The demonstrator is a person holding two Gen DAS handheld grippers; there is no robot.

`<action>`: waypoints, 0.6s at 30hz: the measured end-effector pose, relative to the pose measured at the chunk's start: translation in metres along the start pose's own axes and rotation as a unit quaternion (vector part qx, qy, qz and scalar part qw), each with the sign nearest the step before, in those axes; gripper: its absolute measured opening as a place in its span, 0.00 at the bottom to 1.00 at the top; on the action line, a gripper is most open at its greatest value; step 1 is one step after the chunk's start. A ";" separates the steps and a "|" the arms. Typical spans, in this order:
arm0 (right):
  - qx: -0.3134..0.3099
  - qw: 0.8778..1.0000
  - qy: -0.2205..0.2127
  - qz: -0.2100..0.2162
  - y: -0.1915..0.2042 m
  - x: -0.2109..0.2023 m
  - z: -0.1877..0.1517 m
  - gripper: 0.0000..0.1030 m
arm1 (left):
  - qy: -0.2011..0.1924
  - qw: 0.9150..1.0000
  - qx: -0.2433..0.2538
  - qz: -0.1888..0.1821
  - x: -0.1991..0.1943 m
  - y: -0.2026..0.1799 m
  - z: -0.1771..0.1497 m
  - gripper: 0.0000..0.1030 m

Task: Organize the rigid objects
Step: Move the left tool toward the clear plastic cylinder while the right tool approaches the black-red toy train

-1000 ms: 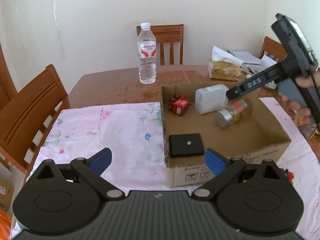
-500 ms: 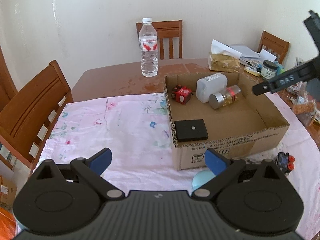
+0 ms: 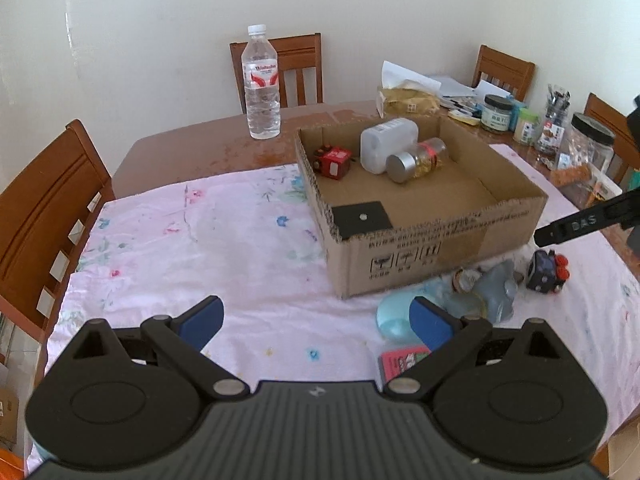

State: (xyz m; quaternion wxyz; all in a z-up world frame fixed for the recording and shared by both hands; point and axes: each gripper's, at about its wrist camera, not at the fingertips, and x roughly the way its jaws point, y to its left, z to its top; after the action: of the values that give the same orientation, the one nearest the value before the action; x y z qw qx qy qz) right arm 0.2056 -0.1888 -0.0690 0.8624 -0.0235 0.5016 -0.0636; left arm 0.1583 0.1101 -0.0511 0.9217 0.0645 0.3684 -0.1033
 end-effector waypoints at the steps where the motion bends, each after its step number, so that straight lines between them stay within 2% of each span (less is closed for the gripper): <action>1: 0.016 1.000 0.003 -0.007 -0.002 0.005 -0.004 1.00 | 0.001 1.000 0.001 -0.002 -0.001 0.002 -0.002 0.96; 4: 0.044 0.999 0.007 -0.025 -0.001 0.018 -0.012 1.00 | 0.005 1.000 0.000 -0.006 -0.002 0.008 -0.009 0.96; 9: 0.055 0.997 0.022 -0.048 0.002 0.038 -0.015 1.00 | 0.015 1.000 -0.005 -0.003 -0.005 0.015 -0.018 0.96; 18: 0.043 0.998 0.042 -0.020 -0.016 0.039 -0.034 1.00 | 0.033 0.999 -0.011 -0.005 -0.008 0.002 -0.027 0.96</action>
State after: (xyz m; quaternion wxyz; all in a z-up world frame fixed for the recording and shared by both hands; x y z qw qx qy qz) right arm 0.1937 -0.2088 -0.1180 0.8394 0.0066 0.5336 -0.1031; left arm 0.1352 0.1185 -0.0655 0.9093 0.0561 0.3997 -0.1013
